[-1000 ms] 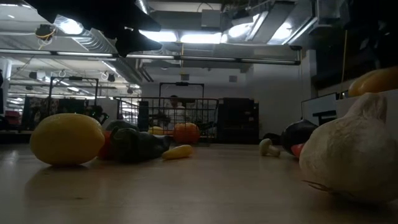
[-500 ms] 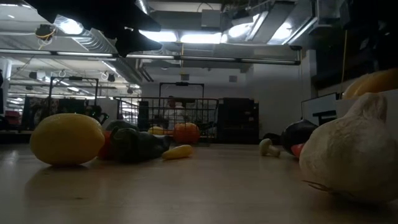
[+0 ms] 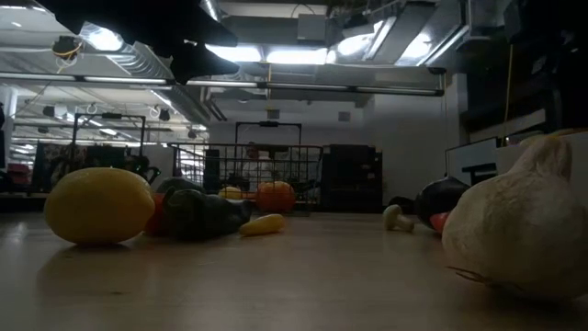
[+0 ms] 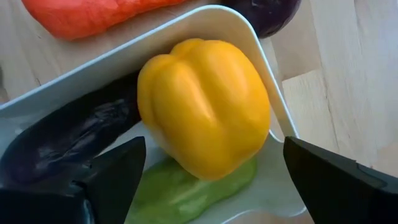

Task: Sort produce into baskets
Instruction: Put the lime into the mesh basket

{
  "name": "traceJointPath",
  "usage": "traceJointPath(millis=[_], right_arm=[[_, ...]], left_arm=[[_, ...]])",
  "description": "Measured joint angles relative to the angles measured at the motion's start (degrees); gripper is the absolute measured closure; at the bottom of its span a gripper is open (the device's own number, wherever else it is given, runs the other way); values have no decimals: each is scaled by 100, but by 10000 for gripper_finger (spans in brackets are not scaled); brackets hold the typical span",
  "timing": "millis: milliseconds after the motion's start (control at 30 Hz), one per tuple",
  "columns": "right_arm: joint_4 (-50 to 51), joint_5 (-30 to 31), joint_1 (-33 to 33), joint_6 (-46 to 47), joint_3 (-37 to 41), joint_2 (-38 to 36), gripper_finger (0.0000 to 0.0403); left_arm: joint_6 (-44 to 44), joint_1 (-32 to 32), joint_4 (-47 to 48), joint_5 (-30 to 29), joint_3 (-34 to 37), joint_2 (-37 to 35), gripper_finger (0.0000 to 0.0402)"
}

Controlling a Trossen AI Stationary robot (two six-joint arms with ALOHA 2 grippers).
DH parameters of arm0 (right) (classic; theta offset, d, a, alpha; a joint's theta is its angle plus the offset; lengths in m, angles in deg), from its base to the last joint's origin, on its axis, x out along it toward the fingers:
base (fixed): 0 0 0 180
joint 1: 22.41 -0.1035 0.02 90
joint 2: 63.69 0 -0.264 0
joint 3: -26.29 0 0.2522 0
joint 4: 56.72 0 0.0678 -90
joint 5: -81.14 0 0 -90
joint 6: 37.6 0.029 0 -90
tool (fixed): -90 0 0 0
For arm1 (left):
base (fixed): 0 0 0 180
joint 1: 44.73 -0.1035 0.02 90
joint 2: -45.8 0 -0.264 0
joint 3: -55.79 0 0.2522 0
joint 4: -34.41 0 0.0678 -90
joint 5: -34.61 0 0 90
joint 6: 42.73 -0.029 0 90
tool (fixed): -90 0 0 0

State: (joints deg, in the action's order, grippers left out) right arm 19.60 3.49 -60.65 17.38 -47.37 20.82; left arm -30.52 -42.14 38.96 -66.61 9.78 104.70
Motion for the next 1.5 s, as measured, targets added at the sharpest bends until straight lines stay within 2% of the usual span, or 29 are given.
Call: traceJointPath(millis=[133,433,533,667,867,1067,1300,1500], right_arm=[[0,-8,0,-2,0,0,5],[35,-12,0,5,0,0,14],[63,-28,0,9,-27,0,15],[75,37,0,11,-265,0,15],[472,163,0,4,-734,0,15],[813,296,0,-20,-1138,0,15],[785,829,0,-327,-1426,0,15],[777,1266,0,-452,-1480,0,15]], left_arm=[[0,0,0,0,0,0,116],[264,0,28,2,-15,0,116],[341,24,372,2,-225,2,116],[599,45,1276,4,-668,2,116],[1599,44,2803,-2,-1305,2,116],[3293,44,4076,0,-1715,2,116],[5210,44,4828,64,-1738,43,116],[6092,44,5040,76,-1738,333,116]])
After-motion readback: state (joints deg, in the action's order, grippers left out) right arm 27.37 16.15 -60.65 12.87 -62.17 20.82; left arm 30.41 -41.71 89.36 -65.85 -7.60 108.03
